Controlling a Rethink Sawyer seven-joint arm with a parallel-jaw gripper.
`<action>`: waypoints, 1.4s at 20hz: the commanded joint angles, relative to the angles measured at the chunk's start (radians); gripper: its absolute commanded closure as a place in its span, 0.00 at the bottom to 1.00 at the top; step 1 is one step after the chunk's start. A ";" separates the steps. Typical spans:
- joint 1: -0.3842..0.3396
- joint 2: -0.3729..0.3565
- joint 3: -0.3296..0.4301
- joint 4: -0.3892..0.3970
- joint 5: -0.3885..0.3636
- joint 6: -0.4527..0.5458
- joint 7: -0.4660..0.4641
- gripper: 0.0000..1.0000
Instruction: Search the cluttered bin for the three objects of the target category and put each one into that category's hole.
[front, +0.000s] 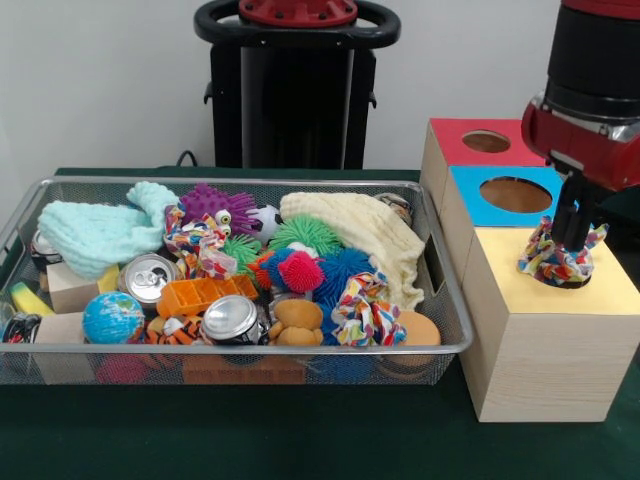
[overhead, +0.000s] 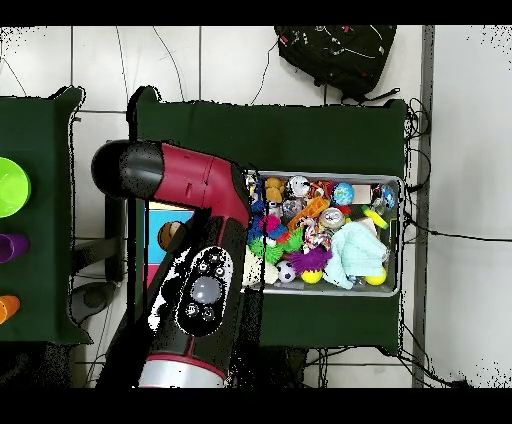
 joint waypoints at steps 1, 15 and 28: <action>0.009 0.012 0.045 0.116 -0.005 0.047 0.174 1.00; 0.043 0.064 0.052 0.088 0.025 -0.014 0.240 1.00; 0.066 0.070 0.054 0.161 0.027 -0.093 0.217 1.00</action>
